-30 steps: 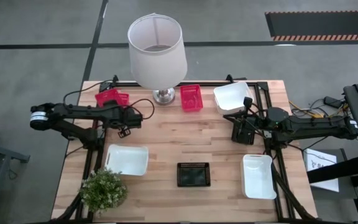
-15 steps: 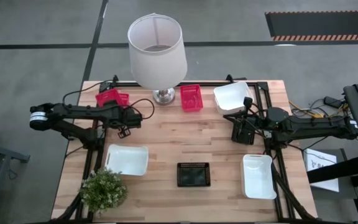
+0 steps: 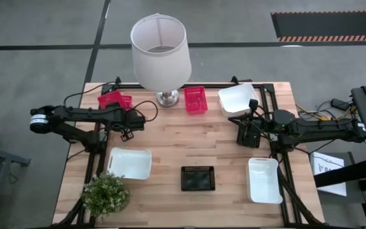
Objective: Stack baskets by color
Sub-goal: Stack the bottom red bin on top of the left red bin
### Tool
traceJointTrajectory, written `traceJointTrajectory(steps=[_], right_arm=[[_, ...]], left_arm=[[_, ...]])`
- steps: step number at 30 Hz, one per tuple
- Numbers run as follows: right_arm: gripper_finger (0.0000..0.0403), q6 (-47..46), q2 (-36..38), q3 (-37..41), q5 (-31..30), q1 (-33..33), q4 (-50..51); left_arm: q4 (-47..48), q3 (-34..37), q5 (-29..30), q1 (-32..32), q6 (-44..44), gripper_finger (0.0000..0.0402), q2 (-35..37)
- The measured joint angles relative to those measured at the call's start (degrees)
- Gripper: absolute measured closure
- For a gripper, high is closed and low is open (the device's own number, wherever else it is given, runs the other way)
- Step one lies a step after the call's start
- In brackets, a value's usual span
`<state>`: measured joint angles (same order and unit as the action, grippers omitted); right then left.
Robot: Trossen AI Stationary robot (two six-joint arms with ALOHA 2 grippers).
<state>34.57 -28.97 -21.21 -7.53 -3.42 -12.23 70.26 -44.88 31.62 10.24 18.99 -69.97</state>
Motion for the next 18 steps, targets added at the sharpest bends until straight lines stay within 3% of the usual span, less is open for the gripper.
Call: traceJointTrajectory(steps=[18], right_arm=[[0.0394,0.0,0.0,0.0,0.0,0.0,0.0]], left_arm=[[0.0,0.0,-0.2,0.2,-0.4,0.0396,2.4]])
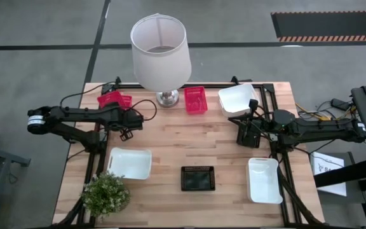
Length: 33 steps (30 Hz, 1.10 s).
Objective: Stack baskets by color
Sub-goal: Stack the bottom red bin on top of the left red bin
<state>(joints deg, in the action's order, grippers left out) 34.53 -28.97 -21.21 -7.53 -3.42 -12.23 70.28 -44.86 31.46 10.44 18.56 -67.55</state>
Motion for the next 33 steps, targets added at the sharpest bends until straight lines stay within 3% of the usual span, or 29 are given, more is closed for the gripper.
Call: traceJointTrajectory(steps=[10,15,28,33], right_arm=[[0.0394,0.0,0.0,0.0,0.0,0.0,0.0],[0.0394,0.0,0.0,0.0,0.0,0.0,0.0],[0.0394,0.0,0.0,0.0,0.0,0.0,0.0],[0.0394,0.0,0.0,0.0,0.0,0.0,0.0]], left_arm=[[0.0,0.0,0.3,0.0,0.0,0.0288,0.0],[0.0,0.0,0.3,0.0,0.0,0.0256,0.0],[0.0,0.0,0.3,0.0,-0.6,0.0251,0.0],[0.0,-0.1,0.3,0.0,-1.8,0.0273,0.0]])
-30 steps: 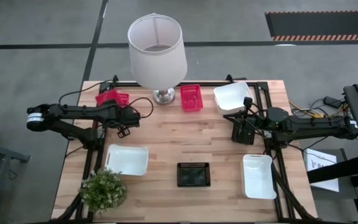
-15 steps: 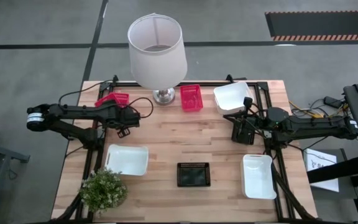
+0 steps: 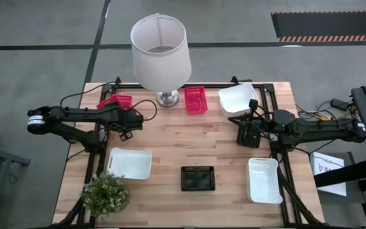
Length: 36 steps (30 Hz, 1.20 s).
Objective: Stack baskets by color
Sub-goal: Stack the bottom red bin on top of the left red bin
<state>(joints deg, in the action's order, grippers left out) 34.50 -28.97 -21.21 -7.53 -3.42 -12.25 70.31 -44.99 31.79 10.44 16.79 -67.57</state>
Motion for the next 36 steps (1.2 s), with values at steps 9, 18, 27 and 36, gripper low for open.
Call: traceJointTrajectory(steps=[9,18,27,36], right_arm=[[0.0394,0.0,0.0,0.0,0.0,0.0,0.0],[0.0394,-0.9,0.0,0.0,0.0,0.0,0.0],[0.0394,-1.0,0.0,0.0,0.0,0.0,0.0],[0.0394,-1.5,-0.1,0.0,0.0,0.0,0.0]], left_arm=[[0.1,0.0,-0.4,0.0,-0.7,0.0378,0.0],[1.1,-2.6,0.2,0.0,-13.4,0.0400,0.0],[1.2,-2.7,1.2,0.1,-21.7,0.0400,0.0],[1.1,-2.5,2.2,0.1,-21.9,0.0400,0.0]])
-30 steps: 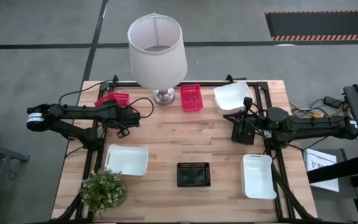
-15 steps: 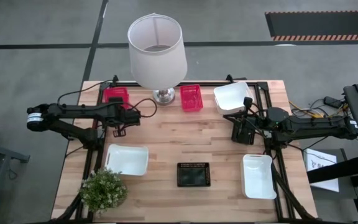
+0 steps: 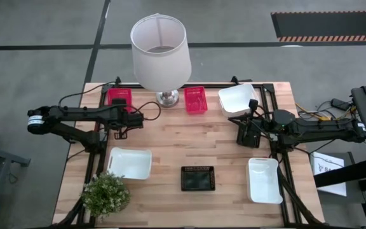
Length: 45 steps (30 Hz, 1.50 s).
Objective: Stack baskets by color
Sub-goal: Stack the bottom red bin on top of the left red bin
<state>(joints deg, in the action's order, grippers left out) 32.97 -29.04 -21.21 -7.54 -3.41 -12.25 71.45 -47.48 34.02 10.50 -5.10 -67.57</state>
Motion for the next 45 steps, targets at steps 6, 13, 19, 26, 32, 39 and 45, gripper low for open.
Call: traceJointTrajectory(steps=[6,13,19,26,32,39,45], right_arm=[[0.0394,0.0,0.0,0.0,0.0,0.0,0.0],[0.0394,0.1,0.0,0.0,0.0,0.0,0.0],[0.0394,0.1,0.0,0.0,0.0,0.0,0.0],[0.0394,0.3,0.0,0.0,0.0,0.0,0.0],[0.0394,0.2,0.0,0.0,0.0,0.0,0.0],[0.0394,0.2,0.0,0.0,0.0,0.0,0.0],[0.0394,0.1,-0.1,0.0,0.0,0.0,0.0]], left_arm=[[0.0,0.0,3.5,0.0,0.1,0.0400,0.0],[-0.2,0.1,7.0,0.0,0.1,0.0400,0.0],[-1.9,2.3,6.9,0.0,0.2,0.0400,0.0],[-2.1,5.4,6.7,0.0,0.2,0.0400,0.2],[-2.5,7.1,4.1,0.0,0.2,0.0384,0.2],[-2.7,7.1,4.1,0.0,0.2,0.0325,0.2],[-1.8,5.9,4.1,0.0,0.2,0.0302,0.3]])
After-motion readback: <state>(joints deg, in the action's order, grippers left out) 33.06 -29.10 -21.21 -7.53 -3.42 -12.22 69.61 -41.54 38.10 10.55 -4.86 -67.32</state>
